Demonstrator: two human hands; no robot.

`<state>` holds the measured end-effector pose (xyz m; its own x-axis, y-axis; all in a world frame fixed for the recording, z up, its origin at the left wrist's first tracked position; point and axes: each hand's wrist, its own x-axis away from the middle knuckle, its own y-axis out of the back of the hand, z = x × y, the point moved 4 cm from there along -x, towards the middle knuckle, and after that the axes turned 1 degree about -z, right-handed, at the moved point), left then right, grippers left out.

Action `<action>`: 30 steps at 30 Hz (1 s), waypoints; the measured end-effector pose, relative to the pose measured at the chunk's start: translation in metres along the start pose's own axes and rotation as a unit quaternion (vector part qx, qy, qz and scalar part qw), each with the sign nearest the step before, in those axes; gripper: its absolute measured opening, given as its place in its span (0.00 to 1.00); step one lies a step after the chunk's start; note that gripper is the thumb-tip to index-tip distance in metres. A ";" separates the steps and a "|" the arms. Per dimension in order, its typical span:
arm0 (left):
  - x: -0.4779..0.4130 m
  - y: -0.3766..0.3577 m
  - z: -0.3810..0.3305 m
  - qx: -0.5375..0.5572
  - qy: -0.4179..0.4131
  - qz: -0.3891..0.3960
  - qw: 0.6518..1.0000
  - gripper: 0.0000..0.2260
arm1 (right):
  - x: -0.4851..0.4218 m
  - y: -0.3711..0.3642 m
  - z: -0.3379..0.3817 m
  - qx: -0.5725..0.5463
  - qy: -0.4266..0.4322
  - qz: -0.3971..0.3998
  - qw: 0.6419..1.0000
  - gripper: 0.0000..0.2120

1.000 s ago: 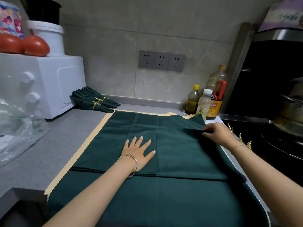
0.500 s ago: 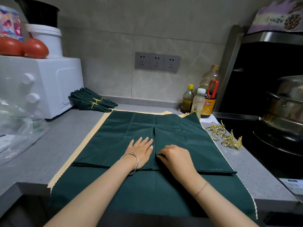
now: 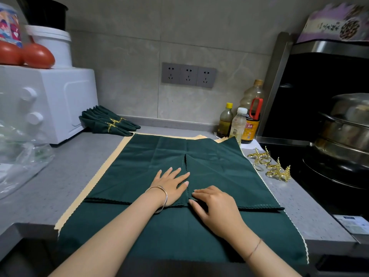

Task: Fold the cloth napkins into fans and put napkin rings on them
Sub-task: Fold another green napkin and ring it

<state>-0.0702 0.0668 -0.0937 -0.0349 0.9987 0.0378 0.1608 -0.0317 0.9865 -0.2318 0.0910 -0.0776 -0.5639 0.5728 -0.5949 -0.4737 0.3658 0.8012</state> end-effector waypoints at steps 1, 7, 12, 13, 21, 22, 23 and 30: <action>0.000 0.000 0.000 -0.001 0.001 0.003 1.000 0.22 | 0.001 0.002 -0.002 -0.013 -0.011 0.009 1.000 0.18; -0.001 -0.001 -0.005 0.001 0.005 0.013 1.000 0.23 | 0.011 0.001 -0.014 -0.113 -0.048 0.156 0.980 0.26; -0.001 -0.003 -0.007 -0.013 0.000 0.013 1.000 0.23 | 0.010 0.000 -0.016 -0.180 -0.066 0.176 0.965 0.18; -0.001 -0.003 -0.007 -0.015 0.000 0.014 1.000 0.23 | 0.008 0.001 -0.017 -0.207 -0.082 0.180 0.958 0.17; 0.000 -0.002 -0.008 -0.033 0.001 0.019 0.999 0.24 | -0.052 -0.012 -0.037 -0.173 -0.145 0.147 0.963 0.20; 0.000 -0.002 -0.008 -0.034 0.003 0.020 0.999 0.24 | -0.063 -0.021 -0.038 -0.143 -0.140 0.166 0.965 0.21; 0.000 -0.001 -0.008 -0.035 0.004 0.021 0.999 0.24 | -0.073 -0.031 -0.039 -0.121 -0.136 0.186 0.966 0.22; -0.001 -0.002 -0.008 -0.030 0.005 0.024 0.999 0.24 | -0.076 -0.062 -0.048 -0.065 -0.121 0.270 0.953 0.23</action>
<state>-0.0780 0.0660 -0.0945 -0.0377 0.9956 0.0858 0.1024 -0.0816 0.9914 -0.1921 -0.0111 -0.0851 -0.5835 0.8104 -0.0526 -0.2467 -0.1152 0.9622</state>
